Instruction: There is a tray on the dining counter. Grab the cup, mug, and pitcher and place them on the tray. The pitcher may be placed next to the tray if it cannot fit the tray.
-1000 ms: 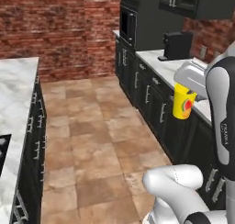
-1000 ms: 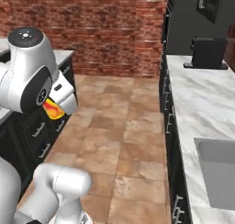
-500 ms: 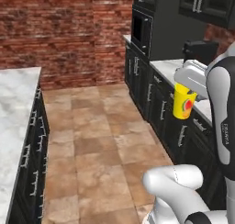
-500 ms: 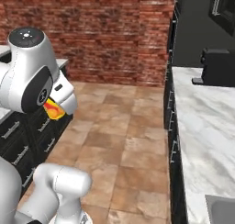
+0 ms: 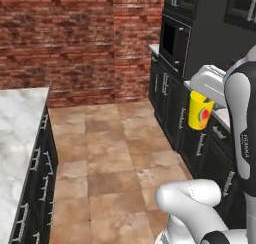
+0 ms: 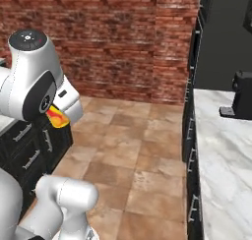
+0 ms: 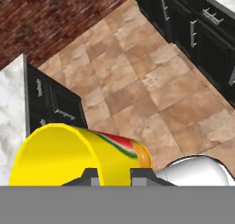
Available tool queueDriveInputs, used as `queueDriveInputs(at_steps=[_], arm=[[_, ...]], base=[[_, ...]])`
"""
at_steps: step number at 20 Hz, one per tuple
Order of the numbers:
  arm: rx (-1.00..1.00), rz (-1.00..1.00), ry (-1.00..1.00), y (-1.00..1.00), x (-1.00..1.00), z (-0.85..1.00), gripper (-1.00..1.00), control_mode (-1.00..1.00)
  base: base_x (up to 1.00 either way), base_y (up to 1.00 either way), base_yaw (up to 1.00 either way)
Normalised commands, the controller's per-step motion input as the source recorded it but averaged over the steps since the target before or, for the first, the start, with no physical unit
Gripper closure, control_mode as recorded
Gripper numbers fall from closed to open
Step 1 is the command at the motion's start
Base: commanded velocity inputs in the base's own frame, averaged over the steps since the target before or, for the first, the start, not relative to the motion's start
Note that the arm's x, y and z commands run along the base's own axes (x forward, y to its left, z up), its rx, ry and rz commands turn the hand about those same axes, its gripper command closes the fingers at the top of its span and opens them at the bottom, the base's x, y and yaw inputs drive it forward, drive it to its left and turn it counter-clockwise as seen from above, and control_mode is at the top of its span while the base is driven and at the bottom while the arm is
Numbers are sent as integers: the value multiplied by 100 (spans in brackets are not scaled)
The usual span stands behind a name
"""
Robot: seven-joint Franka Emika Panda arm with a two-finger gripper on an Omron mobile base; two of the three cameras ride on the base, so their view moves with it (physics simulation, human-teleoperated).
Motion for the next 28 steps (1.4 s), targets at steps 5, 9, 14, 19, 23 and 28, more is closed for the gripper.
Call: queueDriveInputs(at_steps=[5,9,14,19,23,28], arm=[[0,0,0,0,0,0,100,100],[0,0,0,0,0,0,100,100],[0,0,0,0,0,0,100,100],[0,0,0,0,0,0,100,100],[0,0,0,0,0,0,100,100],[0,0,0,0,0,0,100,100]], base=[[100,0,12],[100,0,14],[100,5,14],[100,3,13],[100,0,13],[100,0,15]])
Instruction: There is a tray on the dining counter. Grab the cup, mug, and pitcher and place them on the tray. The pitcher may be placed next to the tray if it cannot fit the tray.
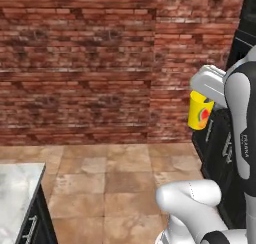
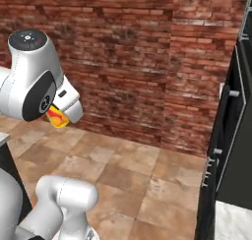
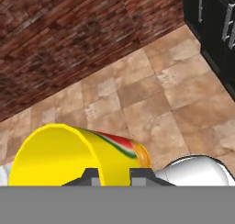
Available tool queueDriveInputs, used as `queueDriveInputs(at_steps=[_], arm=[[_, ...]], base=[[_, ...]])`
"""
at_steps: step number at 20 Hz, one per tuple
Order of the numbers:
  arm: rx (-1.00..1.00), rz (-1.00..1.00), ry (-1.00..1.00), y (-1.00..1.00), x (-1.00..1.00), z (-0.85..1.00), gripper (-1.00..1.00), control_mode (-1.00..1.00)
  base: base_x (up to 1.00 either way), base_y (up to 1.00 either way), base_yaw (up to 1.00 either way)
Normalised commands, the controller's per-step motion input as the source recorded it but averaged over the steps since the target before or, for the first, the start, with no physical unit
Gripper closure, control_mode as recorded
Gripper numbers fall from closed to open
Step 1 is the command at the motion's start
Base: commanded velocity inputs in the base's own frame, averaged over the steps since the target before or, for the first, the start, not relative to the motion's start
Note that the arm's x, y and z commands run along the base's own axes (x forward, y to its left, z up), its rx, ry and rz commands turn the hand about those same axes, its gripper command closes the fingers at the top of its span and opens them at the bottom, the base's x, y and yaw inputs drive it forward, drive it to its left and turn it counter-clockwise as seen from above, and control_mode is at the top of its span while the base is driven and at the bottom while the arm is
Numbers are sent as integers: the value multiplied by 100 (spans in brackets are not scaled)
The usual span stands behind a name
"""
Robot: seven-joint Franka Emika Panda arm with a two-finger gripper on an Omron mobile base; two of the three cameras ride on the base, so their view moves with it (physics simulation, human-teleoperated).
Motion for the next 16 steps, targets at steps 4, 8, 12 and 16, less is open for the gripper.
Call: queueDriveInputs(at_steps=[4,8,12,16], arm=[[0,0,0,0,0,0,100,100],[0,0,0,0,0,0,100,100],[0,0,0,0,0,0,100,100],[0,0,0,0,0,0,100,100]], base=[[100,0,16],[100,0,26],[100,0,49],[99,0,67]])
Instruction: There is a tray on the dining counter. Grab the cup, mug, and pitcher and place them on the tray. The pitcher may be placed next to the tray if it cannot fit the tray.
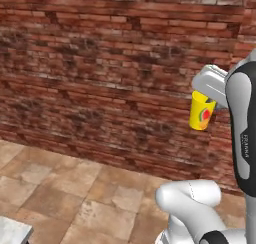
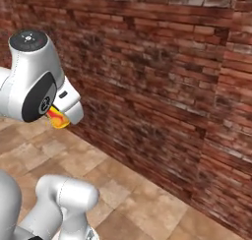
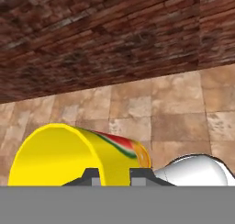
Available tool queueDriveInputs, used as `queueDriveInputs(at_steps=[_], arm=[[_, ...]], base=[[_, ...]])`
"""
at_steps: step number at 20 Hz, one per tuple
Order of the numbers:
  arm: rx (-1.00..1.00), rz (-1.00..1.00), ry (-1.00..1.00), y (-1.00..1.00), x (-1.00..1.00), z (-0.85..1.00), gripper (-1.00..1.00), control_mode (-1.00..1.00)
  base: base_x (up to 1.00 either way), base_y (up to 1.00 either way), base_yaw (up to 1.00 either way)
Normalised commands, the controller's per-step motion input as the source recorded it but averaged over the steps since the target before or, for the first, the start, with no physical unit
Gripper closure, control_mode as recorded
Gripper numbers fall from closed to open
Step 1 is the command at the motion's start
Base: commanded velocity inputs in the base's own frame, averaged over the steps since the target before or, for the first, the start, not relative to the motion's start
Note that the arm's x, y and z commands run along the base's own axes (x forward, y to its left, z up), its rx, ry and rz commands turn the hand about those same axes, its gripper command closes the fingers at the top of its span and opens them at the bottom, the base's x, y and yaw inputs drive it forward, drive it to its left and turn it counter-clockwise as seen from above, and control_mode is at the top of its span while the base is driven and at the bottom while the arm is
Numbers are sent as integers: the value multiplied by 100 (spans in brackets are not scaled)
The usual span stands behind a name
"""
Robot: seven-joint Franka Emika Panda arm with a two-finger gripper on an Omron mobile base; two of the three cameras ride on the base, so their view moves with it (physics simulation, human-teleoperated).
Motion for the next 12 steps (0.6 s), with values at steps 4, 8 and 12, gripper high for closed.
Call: queueDriveInputs(at_steps=[4,8,12], arm=[[0,0,0,0,0,0,100,100],[0,0,0,0,0,0,100,100],[0,0,0,0,0,0,100,100]], base=[[91,-1,73],[86,-1,75],[87,0,74]])
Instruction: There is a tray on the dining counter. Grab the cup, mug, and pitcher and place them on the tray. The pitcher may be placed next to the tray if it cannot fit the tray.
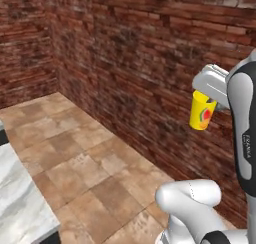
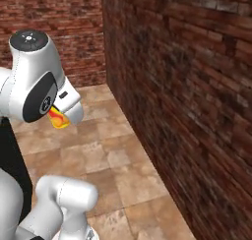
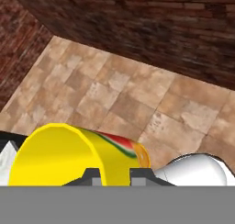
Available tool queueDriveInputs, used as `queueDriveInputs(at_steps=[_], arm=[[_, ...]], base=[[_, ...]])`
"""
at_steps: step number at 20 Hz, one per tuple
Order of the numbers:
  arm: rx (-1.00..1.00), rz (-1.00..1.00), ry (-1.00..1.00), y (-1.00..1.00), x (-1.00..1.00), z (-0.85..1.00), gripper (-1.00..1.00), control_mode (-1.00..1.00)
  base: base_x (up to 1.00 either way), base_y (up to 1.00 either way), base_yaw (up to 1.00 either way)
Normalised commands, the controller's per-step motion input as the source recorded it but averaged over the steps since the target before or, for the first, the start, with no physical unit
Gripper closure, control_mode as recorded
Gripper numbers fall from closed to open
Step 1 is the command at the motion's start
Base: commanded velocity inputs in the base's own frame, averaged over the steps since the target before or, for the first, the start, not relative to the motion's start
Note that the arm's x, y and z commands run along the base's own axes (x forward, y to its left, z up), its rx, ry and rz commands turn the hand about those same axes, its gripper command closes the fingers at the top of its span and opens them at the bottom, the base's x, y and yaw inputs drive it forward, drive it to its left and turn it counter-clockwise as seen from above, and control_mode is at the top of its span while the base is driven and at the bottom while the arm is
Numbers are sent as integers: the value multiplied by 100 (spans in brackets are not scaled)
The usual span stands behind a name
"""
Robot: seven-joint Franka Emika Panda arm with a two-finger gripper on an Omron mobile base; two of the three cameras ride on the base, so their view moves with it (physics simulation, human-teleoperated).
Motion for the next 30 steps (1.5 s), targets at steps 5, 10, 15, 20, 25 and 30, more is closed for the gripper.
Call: queueDriveInputs(at_steps=[5,10,15,20,25,30], arm=[[0,0,0,0,0,0,100,100],[0,0,0,0,0,0,100,100],[0,0,0,0,0,0,100,100],[0,0,0,0,0,0,100,100],[0,0,0,0,0,0,100,100],[0,0,0,0,0,0,100,100]], base=[[99,-8,49],[100,-19,24],[100,-26,35],[100,-19,52],[100,-27,41],[100,-33,41]])
